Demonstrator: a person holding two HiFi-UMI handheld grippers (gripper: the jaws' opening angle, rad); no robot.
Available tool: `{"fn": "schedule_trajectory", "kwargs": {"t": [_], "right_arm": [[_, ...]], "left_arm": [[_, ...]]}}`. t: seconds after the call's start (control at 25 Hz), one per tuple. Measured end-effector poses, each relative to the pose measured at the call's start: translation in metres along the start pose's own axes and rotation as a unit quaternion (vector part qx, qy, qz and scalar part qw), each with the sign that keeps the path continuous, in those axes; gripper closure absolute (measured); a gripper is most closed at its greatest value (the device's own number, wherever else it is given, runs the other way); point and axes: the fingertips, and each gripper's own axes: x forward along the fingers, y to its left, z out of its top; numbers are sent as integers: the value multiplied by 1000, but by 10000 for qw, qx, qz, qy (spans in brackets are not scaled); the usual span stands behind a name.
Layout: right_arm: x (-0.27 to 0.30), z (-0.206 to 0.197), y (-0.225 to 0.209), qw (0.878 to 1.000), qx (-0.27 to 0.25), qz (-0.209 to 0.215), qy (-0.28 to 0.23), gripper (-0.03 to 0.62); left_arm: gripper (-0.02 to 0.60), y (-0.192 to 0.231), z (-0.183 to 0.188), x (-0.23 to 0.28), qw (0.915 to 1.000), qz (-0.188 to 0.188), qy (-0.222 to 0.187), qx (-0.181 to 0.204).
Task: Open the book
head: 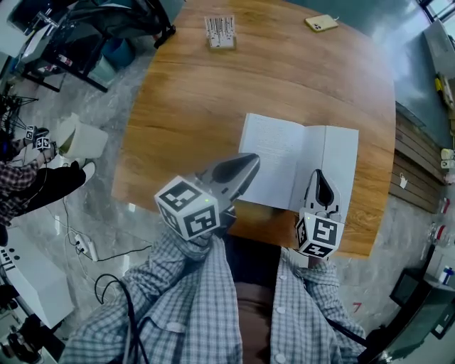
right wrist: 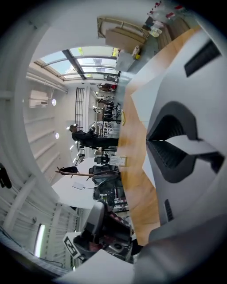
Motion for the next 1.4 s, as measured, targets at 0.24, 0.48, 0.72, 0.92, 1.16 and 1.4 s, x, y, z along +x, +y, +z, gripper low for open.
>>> {"fn": "schedule_trajectory", "kwargs": {"t": [0.24,0.48,0.72,0.92,1.16,1.4], "right_arm": [[-11,42,-1,9978,312,148,-575,576],[-22,60,3,9948,381,309,-887,576],[-29,74,10,9928,356,431,-1058,576],[-29,73,12,9935,307,426,-1014,576],[-28,70,9,9949,262,336,-918,576],[-27,67,12,9951,269,397,-861,576]], "left_arm": [[571,-5,21,2,9933,238,-337,1076],[571,-12,35,-2,9817,442,-659,1729],[571,-15,38,-2,9791,471,-702,1847],[571,-11,37,-2,9805,514,-708,1759],[571,-8,37,-4,9820,557,-717,1659],[571,-9,35,-4,9816,525,-650,1719]]}}
